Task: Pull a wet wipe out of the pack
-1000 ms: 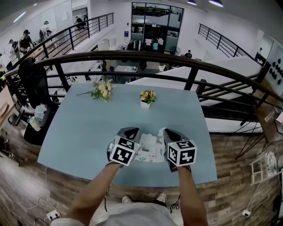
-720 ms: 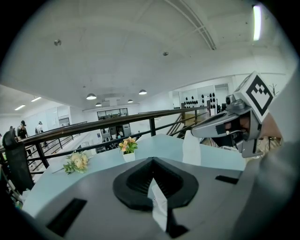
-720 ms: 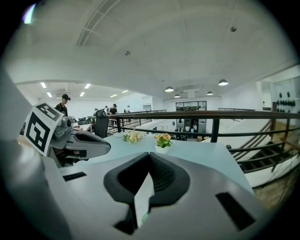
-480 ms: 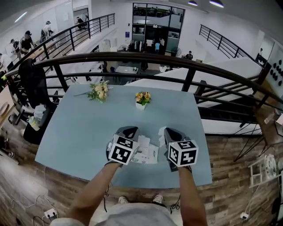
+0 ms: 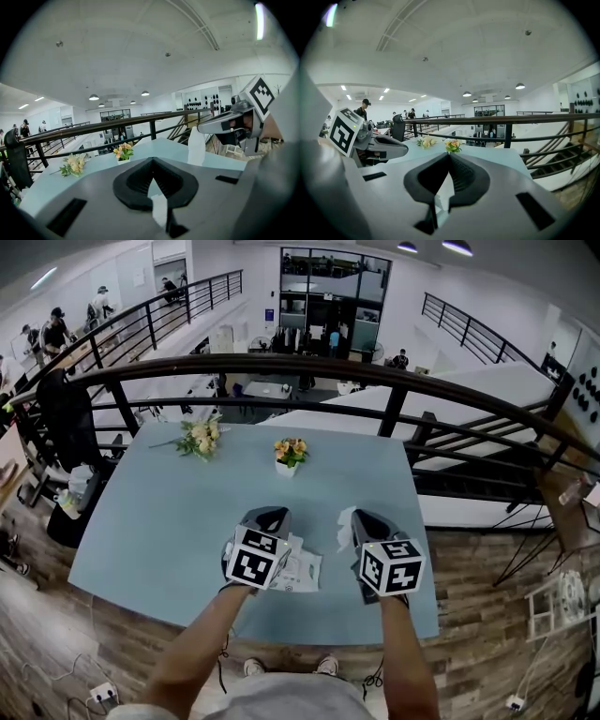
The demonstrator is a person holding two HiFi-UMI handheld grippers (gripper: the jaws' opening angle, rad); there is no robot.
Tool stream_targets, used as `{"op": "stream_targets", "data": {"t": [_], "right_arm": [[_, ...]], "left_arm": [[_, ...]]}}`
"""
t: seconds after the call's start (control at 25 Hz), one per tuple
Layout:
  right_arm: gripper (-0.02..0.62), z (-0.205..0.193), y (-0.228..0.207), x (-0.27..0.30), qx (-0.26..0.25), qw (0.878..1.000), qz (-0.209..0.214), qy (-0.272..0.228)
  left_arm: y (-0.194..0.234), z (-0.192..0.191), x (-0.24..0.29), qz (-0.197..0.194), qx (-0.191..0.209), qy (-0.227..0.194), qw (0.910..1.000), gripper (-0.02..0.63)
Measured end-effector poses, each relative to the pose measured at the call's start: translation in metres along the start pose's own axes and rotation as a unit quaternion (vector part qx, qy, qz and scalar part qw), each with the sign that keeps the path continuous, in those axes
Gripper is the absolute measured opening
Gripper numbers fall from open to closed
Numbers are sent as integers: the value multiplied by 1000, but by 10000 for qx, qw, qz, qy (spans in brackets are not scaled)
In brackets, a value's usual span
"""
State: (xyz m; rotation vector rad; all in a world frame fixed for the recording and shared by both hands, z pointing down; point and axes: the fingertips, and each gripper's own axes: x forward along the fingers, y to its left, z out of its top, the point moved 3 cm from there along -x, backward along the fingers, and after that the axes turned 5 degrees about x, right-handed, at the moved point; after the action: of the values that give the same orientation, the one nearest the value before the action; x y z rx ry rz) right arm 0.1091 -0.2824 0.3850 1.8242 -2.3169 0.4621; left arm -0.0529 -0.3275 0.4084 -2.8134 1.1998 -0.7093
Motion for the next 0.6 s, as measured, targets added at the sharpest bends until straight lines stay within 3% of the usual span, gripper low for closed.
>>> {"op": "stream_targets", "data": {"t": [0.6], "right_arm": [[8, 22, -45, -18, -50, 9993, -72, -366]], "left_arm": [[-14, 24, 19, 213, -137, -115, 9996, -3]]}}
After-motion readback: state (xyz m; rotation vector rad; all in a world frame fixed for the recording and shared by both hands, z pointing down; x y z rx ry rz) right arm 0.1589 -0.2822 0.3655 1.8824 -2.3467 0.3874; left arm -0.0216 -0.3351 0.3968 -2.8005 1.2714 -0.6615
